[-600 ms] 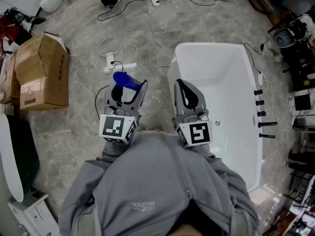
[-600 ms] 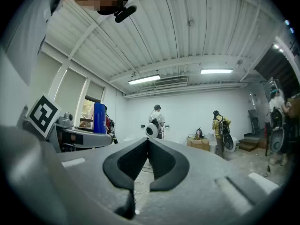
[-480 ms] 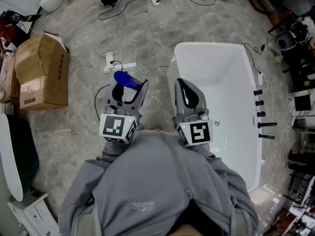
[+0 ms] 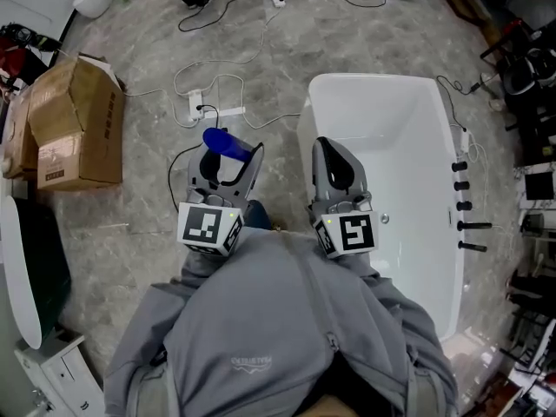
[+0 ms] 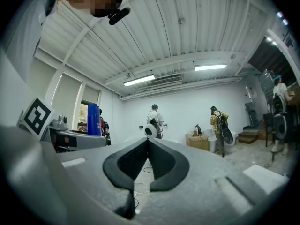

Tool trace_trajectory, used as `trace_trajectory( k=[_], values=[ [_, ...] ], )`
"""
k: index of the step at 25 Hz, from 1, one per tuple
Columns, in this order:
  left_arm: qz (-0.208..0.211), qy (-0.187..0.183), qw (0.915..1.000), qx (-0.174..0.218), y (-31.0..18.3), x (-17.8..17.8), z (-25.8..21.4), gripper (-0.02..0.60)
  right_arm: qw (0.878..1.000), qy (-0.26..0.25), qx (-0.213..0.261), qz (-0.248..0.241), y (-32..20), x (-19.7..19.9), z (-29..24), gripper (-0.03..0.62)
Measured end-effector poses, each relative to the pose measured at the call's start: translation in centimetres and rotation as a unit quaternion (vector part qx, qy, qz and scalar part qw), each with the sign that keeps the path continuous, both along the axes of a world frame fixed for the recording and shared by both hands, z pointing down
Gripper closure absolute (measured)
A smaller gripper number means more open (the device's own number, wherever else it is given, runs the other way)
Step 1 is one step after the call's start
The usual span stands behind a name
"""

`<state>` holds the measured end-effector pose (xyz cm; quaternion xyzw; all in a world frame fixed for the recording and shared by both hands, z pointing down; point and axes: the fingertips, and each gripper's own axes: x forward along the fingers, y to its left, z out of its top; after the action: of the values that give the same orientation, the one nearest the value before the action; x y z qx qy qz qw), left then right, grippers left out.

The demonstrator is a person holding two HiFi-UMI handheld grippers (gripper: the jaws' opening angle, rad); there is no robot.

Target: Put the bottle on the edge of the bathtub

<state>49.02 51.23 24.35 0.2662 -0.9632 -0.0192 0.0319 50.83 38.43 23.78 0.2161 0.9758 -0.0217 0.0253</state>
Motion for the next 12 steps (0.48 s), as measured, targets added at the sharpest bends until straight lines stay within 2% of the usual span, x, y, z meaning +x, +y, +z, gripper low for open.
trace_trajectory(
  k=[6,12],
  values=[
    [-0.015,0.006,0.9999,-0.001,1.4,-2.4,1.2,0.307,1.0,0.006,0.0,-0.003,0.5,-3.0,0.7,0.592],
    [-0.014,0.012,0.9995,0.025,2.9,-7.7,1.9,0.307,1.0,0.008,0.004,0.0,1.8,-8.0,1.6,0.592]
  ],
)
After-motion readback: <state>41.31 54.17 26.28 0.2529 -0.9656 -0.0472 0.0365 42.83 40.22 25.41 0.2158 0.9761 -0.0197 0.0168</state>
